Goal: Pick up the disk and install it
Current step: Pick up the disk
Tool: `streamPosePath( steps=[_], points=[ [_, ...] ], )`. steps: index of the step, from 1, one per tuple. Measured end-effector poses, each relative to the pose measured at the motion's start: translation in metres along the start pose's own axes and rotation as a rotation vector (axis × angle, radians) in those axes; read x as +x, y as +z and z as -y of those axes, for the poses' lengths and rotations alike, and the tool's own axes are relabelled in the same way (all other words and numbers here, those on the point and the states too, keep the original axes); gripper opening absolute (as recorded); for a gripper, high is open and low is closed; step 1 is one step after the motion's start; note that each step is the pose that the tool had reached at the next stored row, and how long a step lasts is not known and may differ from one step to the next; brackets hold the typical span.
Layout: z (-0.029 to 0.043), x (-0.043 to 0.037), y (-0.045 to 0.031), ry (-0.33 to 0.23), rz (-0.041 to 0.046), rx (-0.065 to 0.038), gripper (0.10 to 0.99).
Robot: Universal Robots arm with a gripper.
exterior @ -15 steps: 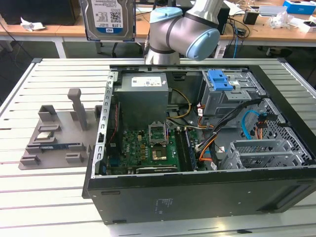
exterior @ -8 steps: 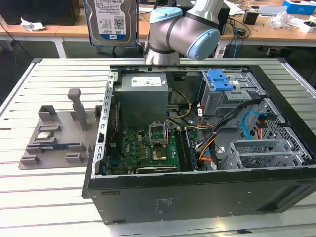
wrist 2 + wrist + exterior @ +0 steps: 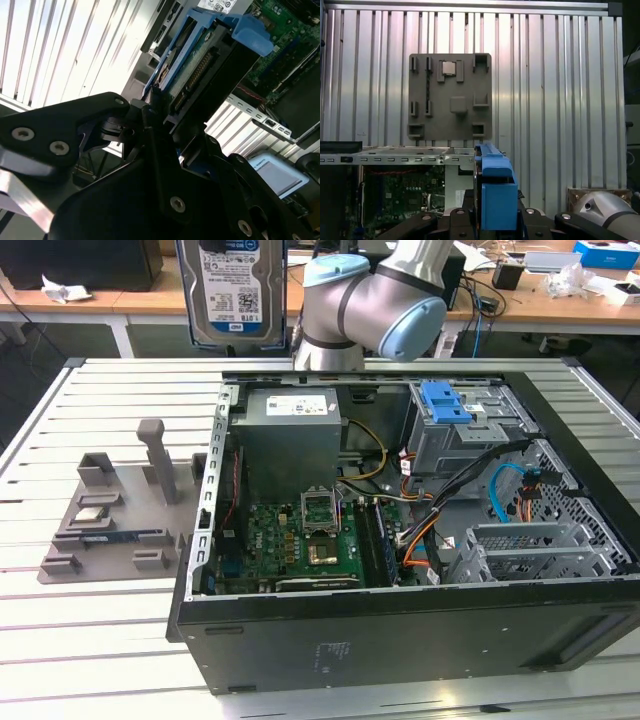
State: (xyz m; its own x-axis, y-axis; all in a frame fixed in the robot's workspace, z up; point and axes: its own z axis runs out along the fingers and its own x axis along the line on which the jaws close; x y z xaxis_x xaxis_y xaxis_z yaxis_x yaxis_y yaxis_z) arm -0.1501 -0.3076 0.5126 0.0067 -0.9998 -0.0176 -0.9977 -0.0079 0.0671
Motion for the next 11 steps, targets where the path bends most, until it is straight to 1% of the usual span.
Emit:
streamPosePath(
  steps=[2, 3, 6, 9, 11],
  points=[
    [0.0022, 0.0001, 0.0039, 0.0, -0.0002, 0.0, 0.369],
    [0.0051, 0.0002, 0.0094, 0.0, -0.0001, 0.0, 0.369],
    [0.0104, 0.0004, 0.0186, 0.0, 0.0, 0.0, 0.369],
    [0.0128, 0.0005, 0.0242, 0.0, -0.0001, 0.0, 0.369],
    [0.0132, 0.0016, 0.027, 0.0, -0.0001, 0.0, 0.369]
  ],
)
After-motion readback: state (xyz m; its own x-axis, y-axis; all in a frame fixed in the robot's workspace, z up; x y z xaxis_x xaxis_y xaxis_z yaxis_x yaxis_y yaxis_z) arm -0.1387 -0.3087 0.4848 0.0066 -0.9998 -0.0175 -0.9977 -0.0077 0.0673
